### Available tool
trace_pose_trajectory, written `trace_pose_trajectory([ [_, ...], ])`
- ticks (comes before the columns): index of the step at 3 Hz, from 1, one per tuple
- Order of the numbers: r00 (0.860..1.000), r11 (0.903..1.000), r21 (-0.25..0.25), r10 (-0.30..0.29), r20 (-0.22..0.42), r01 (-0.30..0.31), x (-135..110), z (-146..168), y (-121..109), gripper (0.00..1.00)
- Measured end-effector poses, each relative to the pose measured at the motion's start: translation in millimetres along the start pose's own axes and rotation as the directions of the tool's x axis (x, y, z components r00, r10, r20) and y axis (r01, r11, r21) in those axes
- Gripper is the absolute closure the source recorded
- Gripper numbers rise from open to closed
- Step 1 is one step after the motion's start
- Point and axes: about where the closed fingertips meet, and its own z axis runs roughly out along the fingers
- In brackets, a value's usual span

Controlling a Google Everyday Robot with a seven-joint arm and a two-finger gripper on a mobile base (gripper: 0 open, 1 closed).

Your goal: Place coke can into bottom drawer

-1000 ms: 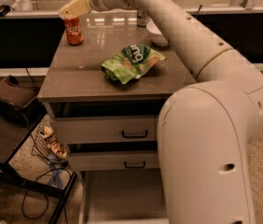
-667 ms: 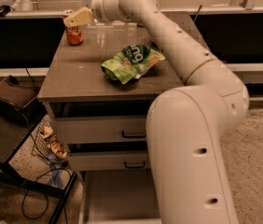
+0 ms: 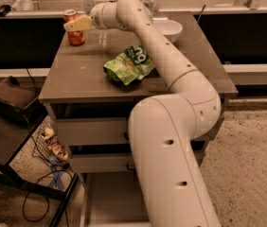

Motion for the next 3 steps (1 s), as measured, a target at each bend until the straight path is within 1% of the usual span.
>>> trace_pose_trajectory([
  [1, 0.999, 0.9992, -0.04, 0.009, 0.045, -0.007, -13.2, 15.5, 13.7, 0.0],
  [2, 0.998, 0.9954, -0.095, 0.019, 0.066, -0.013, -22.9, 25.9, 37.3, 0.15],
  [3, 0.998, 0.9951, -0.098, 0.021, 0.064, -0.014, -21.4, 28.4, 39.4, 0.39],
])
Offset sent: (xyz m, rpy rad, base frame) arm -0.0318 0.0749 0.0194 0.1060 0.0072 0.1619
